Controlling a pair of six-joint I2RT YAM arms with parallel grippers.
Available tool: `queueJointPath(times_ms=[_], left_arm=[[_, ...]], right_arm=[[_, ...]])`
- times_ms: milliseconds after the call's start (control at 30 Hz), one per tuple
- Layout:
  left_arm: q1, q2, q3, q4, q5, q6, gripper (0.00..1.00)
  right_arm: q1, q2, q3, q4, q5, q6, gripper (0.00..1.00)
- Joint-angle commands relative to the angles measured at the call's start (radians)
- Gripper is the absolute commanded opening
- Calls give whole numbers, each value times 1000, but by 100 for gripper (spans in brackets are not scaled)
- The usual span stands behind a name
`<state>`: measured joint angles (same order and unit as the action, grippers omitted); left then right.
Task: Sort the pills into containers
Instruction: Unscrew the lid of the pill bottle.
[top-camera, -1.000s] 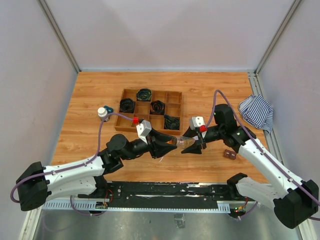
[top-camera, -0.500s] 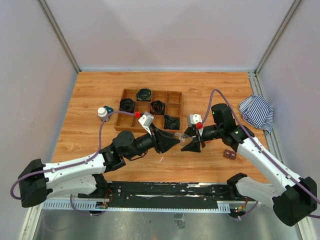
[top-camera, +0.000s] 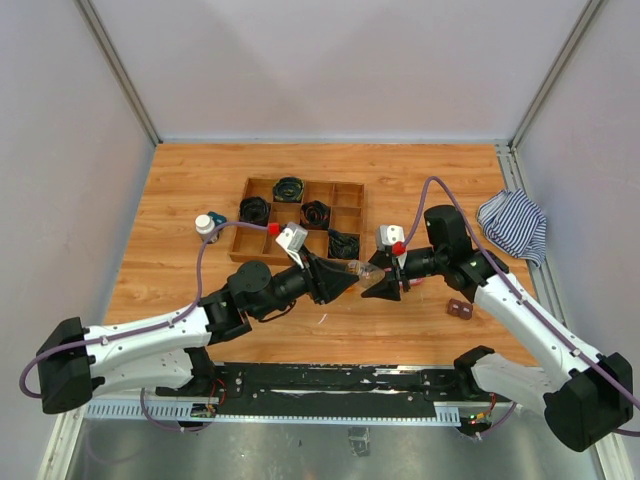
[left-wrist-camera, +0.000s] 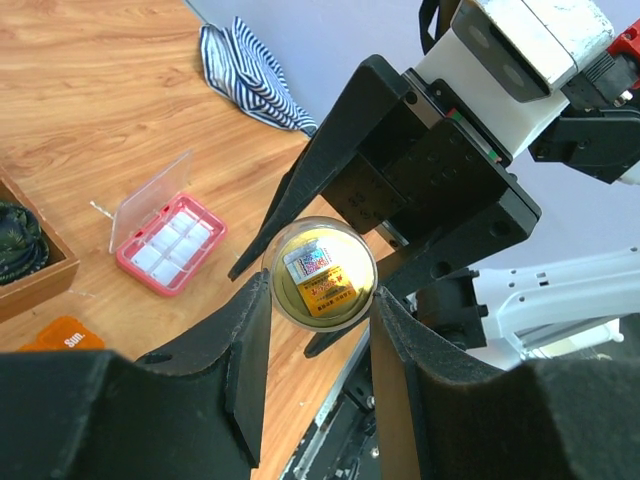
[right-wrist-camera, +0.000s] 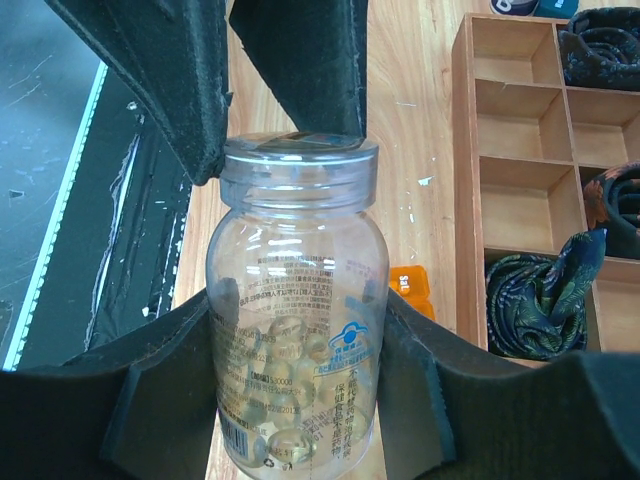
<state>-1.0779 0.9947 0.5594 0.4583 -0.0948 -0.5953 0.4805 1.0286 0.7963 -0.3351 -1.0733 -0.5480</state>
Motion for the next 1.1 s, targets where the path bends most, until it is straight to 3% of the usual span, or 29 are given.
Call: queueJointPath(times_ms=[0,100,400,533,700,833,1067], left_arm=[[22,-12,1,-93,-162,20,12],[22,-25,1,-84,-132,25,42],[22,-166,-151,144,-15,139,98],[36,-240,-203,218,20,291,99],[104,-250,-209,302,373,479,99],[110,-219,-209,293,407,674,99],[207,-85,-109,252,574,671,99]], right_arm=[[-11,-18,39,18,-79,-17,0],[-11,-19,39,17,-81,-16,1],[-14,-27,37,16,-93,-19,0],[-16,-29,36,16,-104,-22,1],[-16,-29,34,15,-113,-28,1],[-16,-27,36,7,-118,-37,0],[-16,-20,34,3,-126,-44,0]])
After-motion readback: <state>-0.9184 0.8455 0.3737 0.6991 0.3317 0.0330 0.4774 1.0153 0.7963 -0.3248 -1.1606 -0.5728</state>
